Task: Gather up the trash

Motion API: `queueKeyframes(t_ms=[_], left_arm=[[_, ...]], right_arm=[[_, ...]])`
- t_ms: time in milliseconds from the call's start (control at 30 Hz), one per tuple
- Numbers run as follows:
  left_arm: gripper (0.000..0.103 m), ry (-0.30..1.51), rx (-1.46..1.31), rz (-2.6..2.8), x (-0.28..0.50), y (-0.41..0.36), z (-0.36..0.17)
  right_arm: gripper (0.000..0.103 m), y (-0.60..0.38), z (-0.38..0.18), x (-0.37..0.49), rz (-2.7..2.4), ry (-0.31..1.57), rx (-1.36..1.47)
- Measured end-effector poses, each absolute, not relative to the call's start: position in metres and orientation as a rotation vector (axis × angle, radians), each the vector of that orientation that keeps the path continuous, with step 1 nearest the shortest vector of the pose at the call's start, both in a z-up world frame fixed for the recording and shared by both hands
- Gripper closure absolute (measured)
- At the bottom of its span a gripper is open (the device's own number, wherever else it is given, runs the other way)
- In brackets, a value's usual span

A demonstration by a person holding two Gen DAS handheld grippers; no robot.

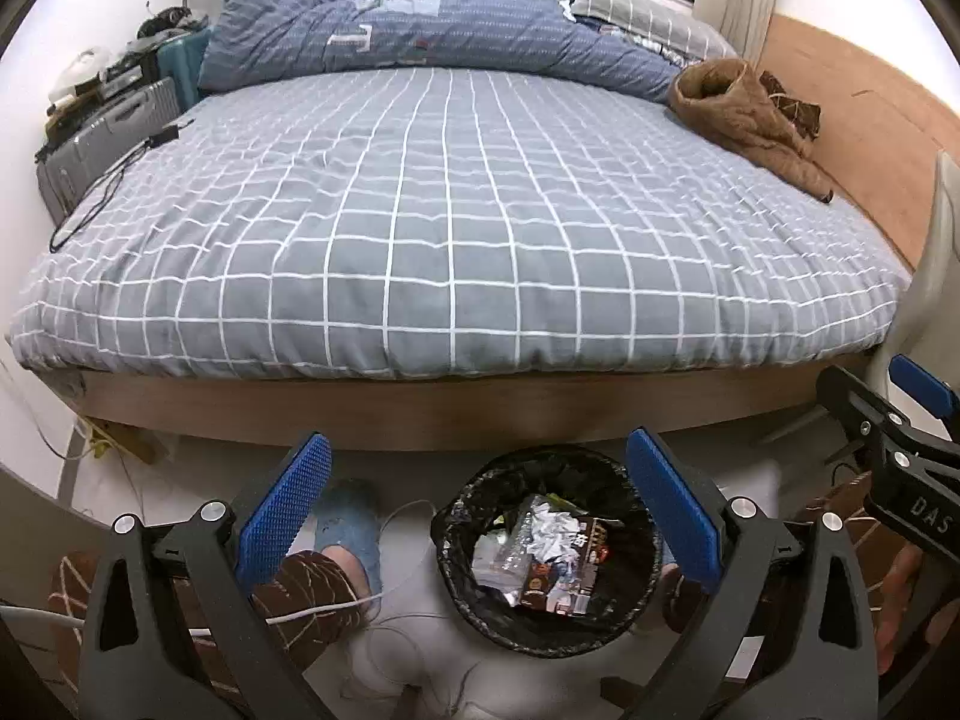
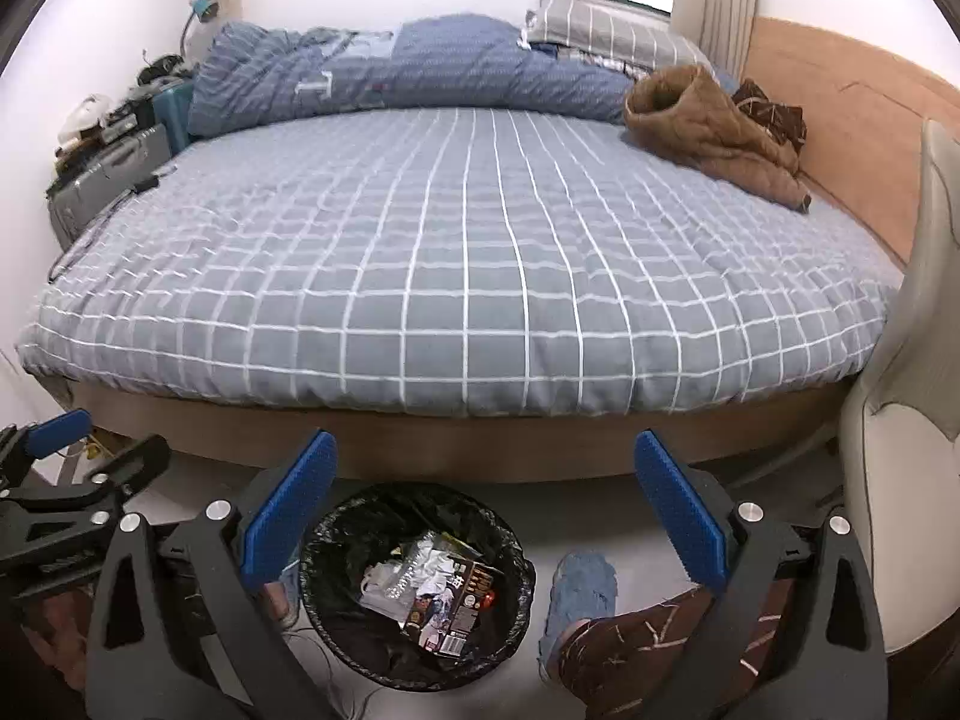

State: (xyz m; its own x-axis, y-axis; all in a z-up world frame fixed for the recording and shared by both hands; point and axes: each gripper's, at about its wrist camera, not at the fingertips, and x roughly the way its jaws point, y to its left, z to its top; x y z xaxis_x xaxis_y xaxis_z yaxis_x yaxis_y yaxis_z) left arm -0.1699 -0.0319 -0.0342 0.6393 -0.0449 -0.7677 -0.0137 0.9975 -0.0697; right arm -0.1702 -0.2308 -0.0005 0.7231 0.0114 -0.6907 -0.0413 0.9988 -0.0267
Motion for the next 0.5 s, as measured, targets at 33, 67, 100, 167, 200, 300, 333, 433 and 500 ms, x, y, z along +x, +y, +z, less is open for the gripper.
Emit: queueKeyframes(t_ms=[33,67,100,167,200,300,333,433,500], left_arm=[[0.006,0.869,-0.074,-0.020,-0.174,-0.032,-0.029],[0.006,0.863,-0.071,-0.020,-0.177,-0.033,-0.024],[0.006,0.857,-0.065,-0.019,-0.181,-0.034,-0.020],[0.006,0.848,-0.059,-0.019,-0.188,-0.036,-0.013],[0.006,0.843,-0.058,-0.020,-0.191,-0.036,-0.009],[0.006,0.841,-0.067,-0.037,-0.195,-0.037,-0.003],[0.006,0.838,-0.067,-0.037,-0.196,-0.038,-0.002],[0.006,0.828,-0.065,-0.034,-0.197,-0.037,0.002],[0.006,0.826,-0.064,-0.034,-0.196,-0.037,0.003]], right_arm=[[0.008,-0.231,0.003,-0.173,0.031,0.759,-0.039],[0.008,-0.231,0.007,-0.179,0.036,0.754,-0.032],[0.008,-0.231,0.011,-0.182,0.039,0.751,-0.028],[0.008,-0.230,0.016,-0.189,0.044,0.742,-0.032],[0.008,-0.229,0.018,-0.192,0.042,0.738,-0.035],[0.008,-0.229,0.022,-0.194,0.044,0.739,-0.031],[0.008,-0.229,0.023,-0.194,0.044,0.739,-0.029],[0.008,-0.228,0.024,-0.194,0.044,0.741,-0.034],[0.008,-0.228,0.023,-0.193,0.047,0.746,-0.028]])
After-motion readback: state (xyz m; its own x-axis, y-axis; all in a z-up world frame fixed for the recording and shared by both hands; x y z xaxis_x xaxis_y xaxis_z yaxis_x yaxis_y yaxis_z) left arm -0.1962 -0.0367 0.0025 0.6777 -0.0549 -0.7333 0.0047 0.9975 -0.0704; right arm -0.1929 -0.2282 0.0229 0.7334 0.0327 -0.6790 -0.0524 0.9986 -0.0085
